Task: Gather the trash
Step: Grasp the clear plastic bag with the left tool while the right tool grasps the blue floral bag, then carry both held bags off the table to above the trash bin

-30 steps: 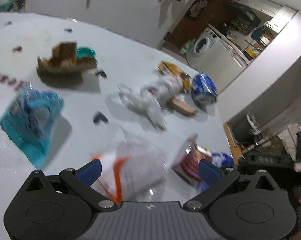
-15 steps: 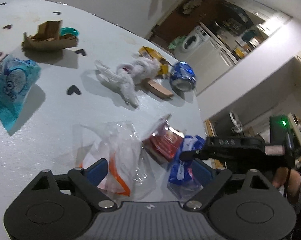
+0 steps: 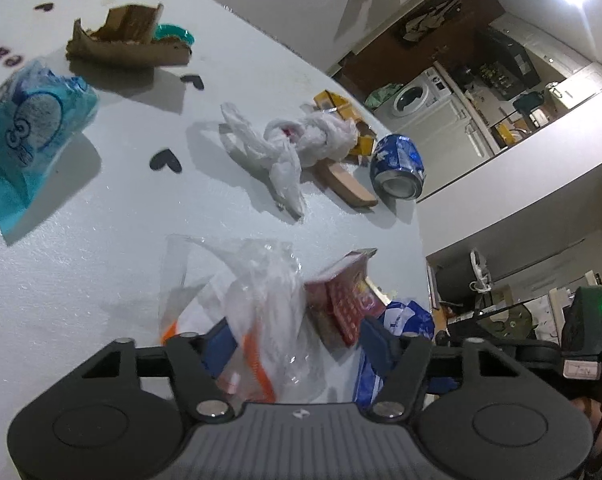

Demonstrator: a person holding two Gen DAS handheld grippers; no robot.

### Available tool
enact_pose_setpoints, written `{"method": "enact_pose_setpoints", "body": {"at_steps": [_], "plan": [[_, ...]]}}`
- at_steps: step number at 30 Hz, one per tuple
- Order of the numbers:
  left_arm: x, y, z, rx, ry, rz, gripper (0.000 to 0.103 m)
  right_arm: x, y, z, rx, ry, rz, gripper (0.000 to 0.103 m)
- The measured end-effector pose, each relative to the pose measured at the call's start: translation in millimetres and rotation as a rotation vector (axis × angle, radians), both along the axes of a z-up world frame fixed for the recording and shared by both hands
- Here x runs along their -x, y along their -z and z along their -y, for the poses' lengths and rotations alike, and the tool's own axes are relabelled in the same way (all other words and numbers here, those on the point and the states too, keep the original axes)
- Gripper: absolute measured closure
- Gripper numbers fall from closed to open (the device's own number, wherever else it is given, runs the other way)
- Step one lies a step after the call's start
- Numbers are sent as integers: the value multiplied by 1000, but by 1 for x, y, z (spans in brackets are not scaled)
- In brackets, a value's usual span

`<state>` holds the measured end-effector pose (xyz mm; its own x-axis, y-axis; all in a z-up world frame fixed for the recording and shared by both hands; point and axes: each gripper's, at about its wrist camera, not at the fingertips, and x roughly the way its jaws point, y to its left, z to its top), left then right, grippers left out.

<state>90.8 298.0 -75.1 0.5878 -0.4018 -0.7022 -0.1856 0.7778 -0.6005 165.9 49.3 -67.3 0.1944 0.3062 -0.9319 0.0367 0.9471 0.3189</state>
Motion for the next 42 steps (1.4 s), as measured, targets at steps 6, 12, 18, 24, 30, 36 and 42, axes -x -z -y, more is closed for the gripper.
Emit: {"method": "enact_pose_setpoints", "body": {"at_steps": [6,12,18,24,30,36,42], "plan": [[-3,4,7,-33,-8,-50,70,4,0,-3,32,-65,19,74],[3,0,8,-64,-35,-55,86,9,0,4,22,-80,23,88],[13,-26,17,-166,-60,-32,92,14,-9,3,13,-117,70,92],[27,-56,24,-265,-78,-1,94,19,-33,4,-16,-172,179,92],[37,-80,35,-349,-80,8,94,26,-59,4,-9,-222,292,93],[42,-99,49,-411,-78,40,94,39,-80,10,7,-265,397,93],[43,-118,73,-479,-59,91,94,50,-95,25,4,-265,465,93]]}}
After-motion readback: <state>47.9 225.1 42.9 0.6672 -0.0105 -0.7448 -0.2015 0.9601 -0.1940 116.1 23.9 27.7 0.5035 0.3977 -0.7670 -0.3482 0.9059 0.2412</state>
